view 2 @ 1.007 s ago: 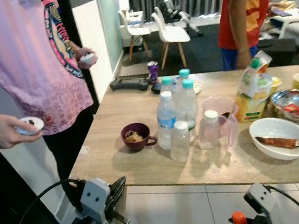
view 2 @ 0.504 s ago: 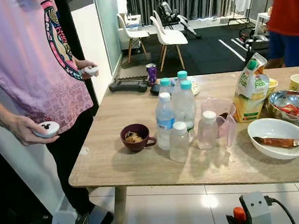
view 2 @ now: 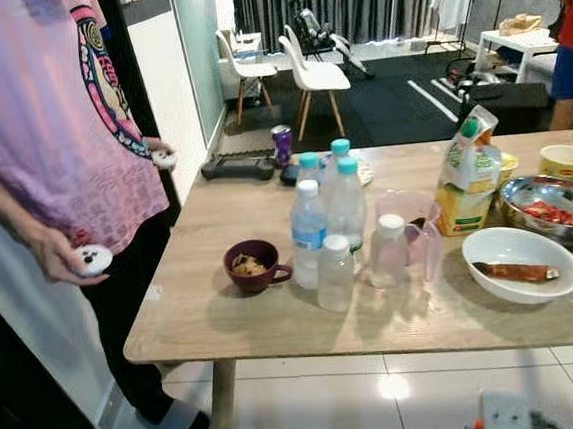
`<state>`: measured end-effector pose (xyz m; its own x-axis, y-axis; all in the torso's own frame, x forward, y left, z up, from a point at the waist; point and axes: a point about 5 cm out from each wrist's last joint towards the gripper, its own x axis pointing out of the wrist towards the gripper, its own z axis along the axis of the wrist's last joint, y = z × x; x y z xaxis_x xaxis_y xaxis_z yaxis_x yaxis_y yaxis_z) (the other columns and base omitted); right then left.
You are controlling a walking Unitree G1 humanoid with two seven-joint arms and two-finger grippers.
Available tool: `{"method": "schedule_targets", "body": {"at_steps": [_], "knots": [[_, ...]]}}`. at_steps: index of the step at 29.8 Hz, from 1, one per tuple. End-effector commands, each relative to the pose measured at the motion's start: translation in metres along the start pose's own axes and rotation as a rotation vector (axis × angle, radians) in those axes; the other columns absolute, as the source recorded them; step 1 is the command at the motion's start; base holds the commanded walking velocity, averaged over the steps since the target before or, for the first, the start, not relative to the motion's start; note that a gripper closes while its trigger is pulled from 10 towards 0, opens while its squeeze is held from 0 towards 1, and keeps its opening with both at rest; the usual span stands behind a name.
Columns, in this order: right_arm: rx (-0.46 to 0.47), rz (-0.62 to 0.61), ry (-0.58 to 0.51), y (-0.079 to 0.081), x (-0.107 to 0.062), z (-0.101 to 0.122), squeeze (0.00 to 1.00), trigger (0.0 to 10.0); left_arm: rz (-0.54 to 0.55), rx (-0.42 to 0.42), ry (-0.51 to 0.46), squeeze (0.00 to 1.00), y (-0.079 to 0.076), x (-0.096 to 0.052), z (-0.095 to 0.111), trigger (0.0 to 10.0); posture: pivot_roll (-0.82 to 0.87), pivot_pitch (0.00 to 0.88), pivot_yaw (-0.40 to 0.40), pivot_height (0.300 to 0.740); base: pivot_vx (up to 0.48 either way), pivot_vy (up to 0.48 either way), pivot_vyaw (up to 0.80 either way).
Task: Restocking fridge
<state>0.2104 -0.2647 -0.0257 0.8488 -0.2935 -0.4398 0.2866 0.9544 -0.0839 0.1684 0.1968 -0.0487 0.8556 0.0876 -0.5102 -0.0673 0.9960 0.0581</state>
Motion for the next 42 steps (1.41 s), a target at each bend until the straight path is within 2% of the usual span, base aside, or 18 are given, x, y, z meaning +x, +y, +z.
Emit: {"method": "schedule_targets", "body": {"at_steps": [1,4,6,7,9,12,15,18,25,36,42], "knots": [[-0.018,-0.002,0.016,0.002,-0.003,-0.007,0.00,10.0,0.020,0.025,0.019,0.00,0.008,-0.002,-0.005,10.0,0.01,0.096,0.018,0.740,0.000,0.000,0.00],[-0.015,0.005,0.087,0.008,-0.011,-0.027,0.00,10.0,-0.022,0.044,0.056,0.00,0.002,-0.002,-0.014,10.0,0.00,0.097,0.022,0.740,0.000,0.000,0.00],[-0.075,0.079,0.114,0.016,-0.014,-0.033,0.00,10.0,-0.062,0.053,0.071,0.00,-0.003,-0.002,-0.018,10.0,0.00,0.100,0.026,0.740,0.000,0.000,0.00],[-0.075,0.079,0.114,0.016,-0.014,-0.033,0.00,10.0,-0.062,0.053,0.071,0.00,-0.003,-0.002,-0.018,10.0,0.00,0.100,0.026,0.740,0.000,0.000,0.00],[-0.115,0.156,0.125,0.025,-0.015,-0.036,0.00,10.0,-0.080,0.052,0.074,0.00,-0.005,-0.002,-0.019,10.0,-0.01,0.102,0.027,0.740,0.000,0.000,0.00],[-0.124,0.181,0.126,0.028,-0.015,-0.037,0.00,10.0,-0.082,0.050,0.075,0.00,-0.006,-0.001,-0.020,10.0,-0.01,0.103,0.027,0.740,0.000,0.000,0.00],[-0.152,0.269,0.148,0.040,-0.017,-0.041,0.00,10.0,-0.087,0.052,0.106,0.00,-0.009,0.000,-0.024,10.0,0.00,0.094,0.020,0.740,0.000,0.000,0.00],[-0.157,0.295,0.170,0.045,-0.019,-0.045,0.00,10.0,-0.097,0.048,0.120,0.00,-0.013,0.001,-0.027,10.0,0.00,0.094,0.014,0.740,0.000,0.000,0.00],[-0.210,0.329,0.206,0.049,-0.023,-0.054,0.00,10.0,-0.097,0.052,0.165,0.00,-0.015,0.001,-0.035,10.0,0.00,0.083,0.007,0.740,0.000,0.000,0.00],[-0.213,0.349,0.216,0.053,-0.023,-0.055,0.00,10.0,-0.096,0.054,0.194,0.00,-0.016,0.003,-0.037,10.0,0.00,0.065,0.008,0.740,0.000,0.000,0.00],[-0.204,0.320,0.231,0.052,-0.023,-0.057,0.00,10.0,-0.096,0.060,0.195,0.00,-0.015,0.006,-0.036,10.0,0.01,0.071,0.019,0.740,0.000,0.000,0.00]]}}
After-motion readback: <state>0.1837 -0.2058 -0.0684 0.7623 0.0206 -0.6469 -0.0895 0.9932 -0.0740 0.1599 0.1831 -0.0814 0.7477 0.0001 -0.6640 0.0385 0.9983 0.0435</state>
